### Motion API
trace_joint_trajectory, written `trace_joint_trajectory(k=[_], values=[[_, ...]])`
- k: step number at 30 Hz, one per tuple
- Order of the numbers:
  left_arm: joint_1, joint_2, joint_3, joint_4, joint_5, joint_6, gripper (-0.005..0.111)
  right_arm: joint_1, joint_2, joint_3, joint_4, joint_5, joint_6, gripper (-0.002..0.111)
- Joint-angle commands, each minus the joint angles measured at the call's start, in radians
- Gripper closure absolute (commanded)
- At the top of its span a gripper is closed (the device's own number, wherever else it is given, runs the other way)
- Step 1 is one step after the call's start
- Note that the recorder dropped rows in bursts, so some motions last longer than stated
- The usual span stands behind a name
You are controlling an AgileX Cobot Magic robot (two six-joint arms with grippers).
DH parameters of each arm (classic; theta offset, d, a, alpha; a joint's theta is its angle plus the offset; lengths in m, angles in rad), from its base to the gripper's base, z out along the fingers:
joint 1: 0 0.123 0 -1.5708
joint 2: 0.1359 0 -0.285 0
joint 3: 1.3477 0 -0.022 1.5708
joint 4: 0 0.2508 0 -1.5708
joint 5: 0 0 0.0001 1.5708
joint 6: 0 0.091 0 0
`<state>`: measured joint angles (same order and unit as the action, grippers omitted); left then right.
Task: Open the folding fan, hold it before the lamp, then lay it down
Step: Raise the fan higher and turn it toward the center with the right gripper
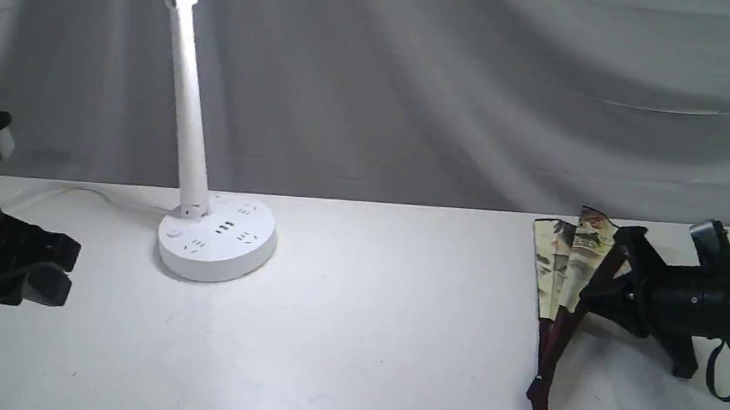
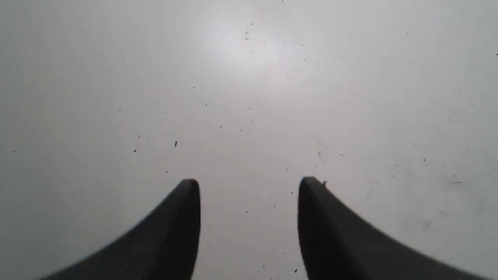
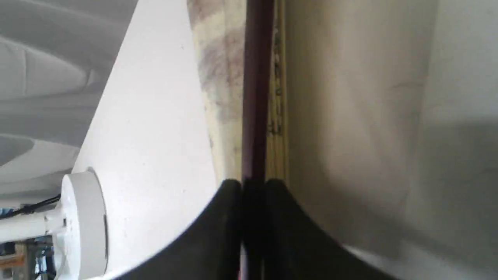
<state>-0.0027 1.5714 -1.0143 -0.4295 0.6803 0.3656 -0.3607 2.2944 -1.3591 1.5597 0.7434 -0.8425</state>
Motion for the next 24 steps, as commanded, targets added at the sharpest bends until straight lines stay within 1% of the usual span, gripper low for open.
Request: trace_joint_trajectory(k=[1, 9, 15, 18, 21, 22, 24], values=[[0.003, 0.002, -0.005, -0.006, -0.002, 0.005, 0.066, -0.010, -0.012, 0.008, 0.004, 0.087, -0.066, 0.108], [0.003, 0.002, -0.005, -0.008, -0.011, 0.010, 0.066, -0.035, -0.096, 0.008, -0.062, 0.263, -0.074, 0.108], [0.003, 0.002, -0.005, -0.010, 0.001, 0.033, 0.066, -0.047, -0.161, 0.010, -0.110, 0.478, -0.117, 0.108], [0.003, 0.002, -0.003, -0.059, 0.009, 0.038, 0.069, -0.050, -0.189, 0.035, -0.112, 0.478, -0.141, 0.108], [-0.003, 0.002, -0.003, -0.161, 0.016, 0.139, 0.074, -0.050, -0.221, 0.094, -0.112, 0.478, -0.186, 0.108], [-0.013, 0.002, 0.000, -0.190, 0.015, 0.184, 0.077, -0.050, -0.230, 0.112, -0.104, 0.478, -0.195, 0.108], [-0.052, 0.002, 0.001, -0.201, -0.003, 0.245, 0.080, -0.050, -0.242, 0.155, -0.095, 0.478, -0.218, 0.108]])
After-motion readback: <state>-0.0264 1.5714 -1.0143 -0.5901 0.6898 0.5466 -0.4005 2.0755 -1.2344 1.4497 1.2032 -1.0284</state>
